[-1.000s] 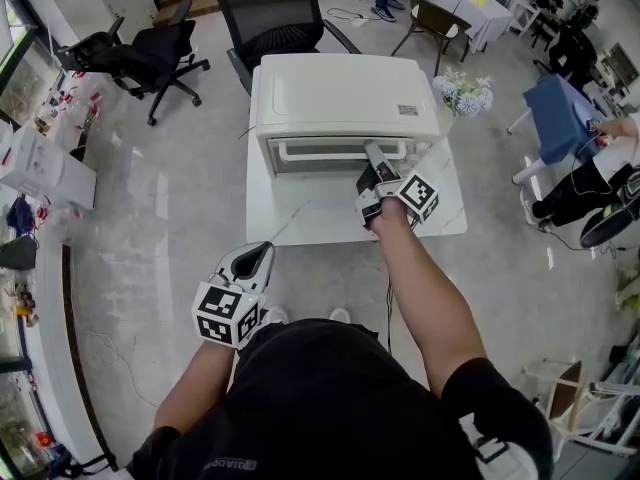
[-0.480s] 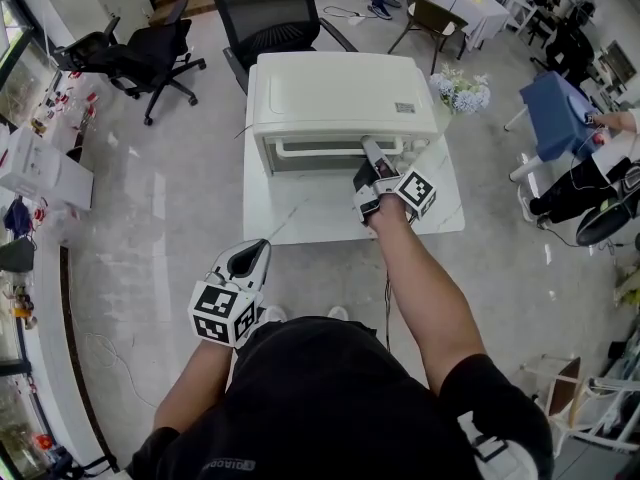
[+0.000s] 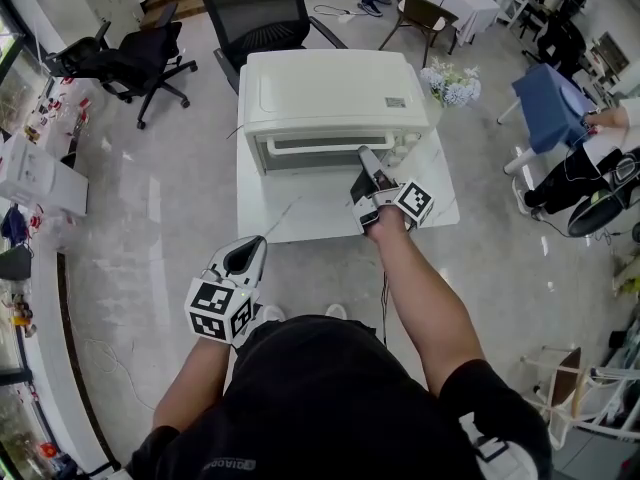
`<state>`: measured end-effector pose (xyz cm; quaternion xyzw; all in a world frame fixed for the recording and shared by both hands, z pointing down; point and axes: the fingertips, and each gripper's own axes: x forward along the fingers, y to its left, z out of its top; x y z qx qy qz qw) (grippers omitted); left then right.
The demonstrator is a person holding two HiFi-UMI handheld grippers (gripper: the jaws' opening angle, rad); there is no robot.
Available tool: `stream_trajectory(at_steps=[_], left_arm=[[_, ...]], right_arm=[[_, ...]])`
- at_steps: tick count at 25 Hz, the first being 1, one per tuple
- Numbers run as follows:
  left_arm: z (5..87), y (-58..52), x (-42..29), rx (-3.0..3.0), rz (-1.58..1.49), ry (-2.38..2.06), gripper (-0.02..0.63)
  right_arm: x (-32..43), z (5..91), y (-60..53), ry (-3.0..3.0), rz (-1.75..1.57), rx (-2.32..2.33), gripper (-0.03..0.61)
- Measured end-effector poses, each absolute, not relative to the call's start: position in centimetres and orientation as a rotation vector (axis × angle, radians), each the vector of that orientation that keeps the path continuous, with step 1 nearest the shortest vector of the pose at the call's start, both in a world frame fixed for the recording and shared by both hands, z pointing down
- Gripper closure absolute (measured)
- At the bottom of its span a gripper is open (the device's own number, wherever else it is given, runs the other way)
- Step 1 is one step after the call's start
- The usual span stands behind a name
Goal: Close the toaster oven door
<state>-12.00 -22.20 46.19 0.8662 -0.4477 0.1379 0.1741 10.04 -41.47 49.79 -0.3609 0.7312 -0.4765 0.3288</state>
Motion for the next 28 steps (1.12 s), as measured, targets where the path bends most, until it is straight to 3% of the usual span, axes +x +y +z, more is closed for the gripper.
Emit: stream_trajectory(at_steps=[9,15,28], left_arm=[[45.9,-22.2,-10.2,2.497,0.392,-1.225,0.611],[45.5,-21.8,-8.6,2.532,0.382,-1.184,0.611],[43.7,-22.5,-7.6,2.582,0.333,-1.210,0.611]], right_arm=[[9.3,48.5,-36.0,2.128,-1.142,-1.035,0.435],[8.2,46.2,-31.8,2.379,-0.948,-1.149,0.575],[5.2,44.1,-24.5,2.871,-0.482,-1.388,0.577]])
